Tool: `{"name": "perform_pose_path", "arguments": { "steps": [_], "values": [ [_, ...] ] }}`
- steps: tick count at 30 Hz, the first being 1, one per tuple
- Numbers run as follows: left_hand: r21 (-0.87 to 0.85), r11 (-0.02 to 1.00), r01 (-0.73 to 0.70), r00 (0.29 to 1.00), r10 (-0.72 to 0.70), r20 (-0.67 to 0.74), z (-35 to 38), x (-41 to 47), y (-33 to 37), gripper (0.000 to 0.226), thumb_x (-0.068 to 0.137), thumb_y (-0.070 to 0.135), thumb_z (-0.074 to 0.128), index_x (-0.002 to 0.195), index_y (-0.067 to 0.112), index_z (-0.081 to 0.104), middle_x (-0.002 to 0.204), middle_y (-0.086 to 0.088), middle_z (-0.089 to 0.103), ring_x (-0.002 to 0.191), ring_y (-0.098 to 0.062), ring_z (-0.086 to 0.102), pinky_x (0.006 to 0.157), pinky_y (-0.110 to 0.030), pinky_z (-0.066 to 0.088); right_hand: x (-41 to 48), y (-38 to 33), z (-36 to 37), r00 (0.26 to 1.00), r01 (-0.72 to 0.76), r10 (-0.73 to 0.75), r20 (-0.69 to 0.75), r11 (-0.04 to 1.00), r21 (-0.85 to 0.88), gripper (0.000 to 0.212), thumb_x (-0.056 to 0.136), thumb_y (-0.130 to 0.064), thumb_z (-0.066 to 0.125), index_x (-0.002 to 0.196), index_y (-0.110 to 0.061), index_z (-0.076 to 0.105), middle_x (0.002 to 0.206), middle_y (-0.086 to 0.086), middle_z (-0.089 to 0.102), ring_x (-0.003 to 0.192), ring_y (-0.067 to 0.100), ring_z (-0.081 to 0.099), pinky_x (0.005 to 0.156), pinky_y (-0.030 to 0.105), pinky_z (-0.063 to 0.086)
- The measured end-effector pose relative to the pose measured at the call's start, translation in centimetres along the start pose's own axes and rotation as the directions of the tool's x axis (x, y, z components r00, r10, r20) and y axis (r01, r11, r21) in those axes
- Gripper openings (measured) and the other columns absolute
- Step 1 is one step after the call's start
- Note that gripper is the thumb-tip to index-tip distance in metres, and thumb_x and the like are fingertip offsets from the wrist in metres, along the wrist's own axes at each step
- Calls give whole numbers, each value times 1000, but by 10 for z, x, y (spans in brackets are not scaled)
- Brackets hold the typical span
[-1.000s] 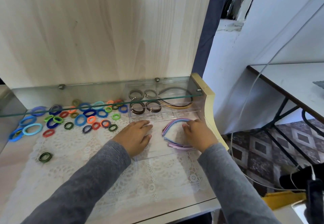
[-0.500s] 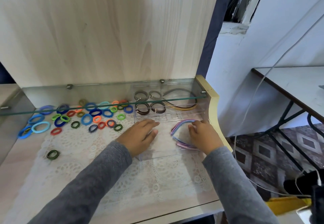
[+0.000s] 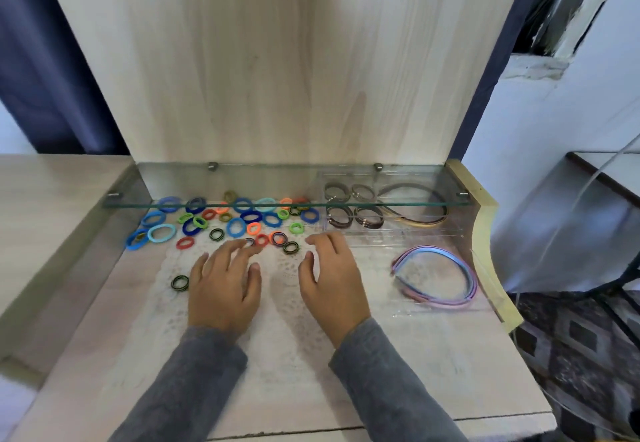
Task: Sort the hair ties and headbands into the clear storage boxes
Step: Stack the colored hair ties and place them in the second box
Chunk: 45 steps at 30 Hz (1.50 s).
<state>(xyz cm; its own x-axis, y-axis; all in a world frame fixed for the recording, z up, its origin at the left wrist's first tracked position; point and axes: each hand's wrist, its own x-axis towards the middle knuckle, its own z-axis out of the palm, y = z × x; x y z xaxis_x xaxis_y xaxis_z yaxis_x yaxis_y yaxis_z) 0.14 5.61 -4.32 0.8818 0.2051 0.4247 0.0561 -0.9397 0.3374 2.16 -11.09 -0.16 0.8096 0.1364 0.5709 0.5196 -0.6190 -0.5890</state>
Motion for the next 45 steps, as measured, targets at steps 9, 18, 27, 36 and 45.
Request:
{"name": "perform_pose_path", "arguments": {
  "steps": [9,18,27,36,45],
  "values": [
    [95,976,194,975,-182,-126,-32,-8,-67,49,69,27,40,111,23,64,117,-1,63,97,-29,61,91,-41,41,-9,-18,70,975,-31,56,217,993,-117,42,82,-21,40,110,1,62,112,17,58,100,31,57,85,38,53],
    [66,954,294,956,-294,-16,-36,-18,-91,29,79,27,56,108,28,60,114,5,61,102,-23,59,88,-38,39,-5,-2,90,990,-90,126,64,914,-396,39,71,-17,68,107,-3,62,107,18,56,89,32,54,74,38,50],
    [141,973,182,983,-176,-57,-35,-23,-91,14,70,38,54,81,33,61,90,14,65,82,-17,63,80,-37,39,-8,5,96,990,-133,137,-16,912,-388,18,75,-17,69,89,-7,63,91,12,57,82,27,50,68,37,46],
    [32,999,38,999,-39,32,-28,-20,-76,20,78,45,49,84,40,67,95,28,64,93,-1,60,82,-30,27,-8,8,97,992,-124,117,-40,941,-316,9,76,-8,73,81,-9,67,83,11,60,76,28,53,64,37,47],
    [-62,997,41,999,-39,28,-17,-24,-61,28,81,47,44,90,38,68,99,27,64,96,2,57,85,-28,29,-8,11,96,994,-110,102,-40,932,-345,9,75,-11,73,81,-15,67,82,7,58,74,26,51,61,34,44]
  ]
}}
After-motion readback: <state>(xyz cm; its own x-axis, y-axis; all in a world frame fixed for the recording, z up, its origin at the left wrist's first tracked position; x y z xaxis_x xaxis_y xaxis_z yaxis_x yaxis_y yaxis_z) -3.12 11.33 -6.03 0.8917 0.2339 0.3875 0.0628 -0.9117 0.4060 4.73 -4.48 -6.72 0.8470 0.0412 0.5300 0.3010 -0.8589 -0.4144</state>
